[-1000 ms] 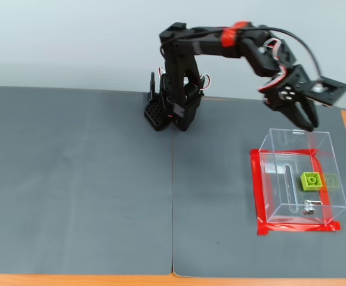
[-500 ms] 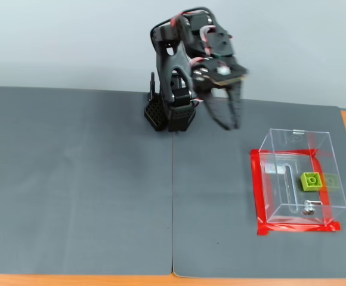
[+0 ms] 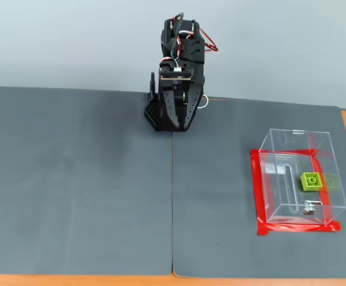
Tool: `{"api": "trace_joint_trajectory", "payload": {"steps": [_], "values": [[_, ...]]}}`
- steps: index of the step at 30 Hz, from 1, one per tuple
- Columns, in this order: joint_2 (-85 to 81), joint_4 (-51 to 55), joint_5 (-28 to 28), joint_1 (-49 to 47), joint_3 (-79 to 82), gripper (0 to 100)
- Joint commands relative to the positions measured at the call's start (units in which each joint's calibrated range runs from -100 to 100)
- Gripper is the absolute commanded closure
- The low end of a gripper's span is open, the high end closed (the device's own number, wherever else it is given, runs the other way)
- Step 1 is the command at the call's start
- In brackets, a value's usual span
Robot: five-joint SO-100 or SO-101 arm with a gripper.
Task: Pick the green lego block and place it into the transparent box
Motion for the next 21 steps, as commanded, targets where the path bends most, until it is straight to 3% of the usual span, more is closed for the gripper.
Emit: {"api": "trace_joint_trajectory", "payload": {"steps": [1, 11, 21], "values": [[-4.96, -0.38, 0.33, 0.47, 5.03, 96], [-19.54, -0.38, 2.99, 0.47, 20.77, 96], [-20.22, 1.53, 4.91, 0.55, 29.72, 96]]}}
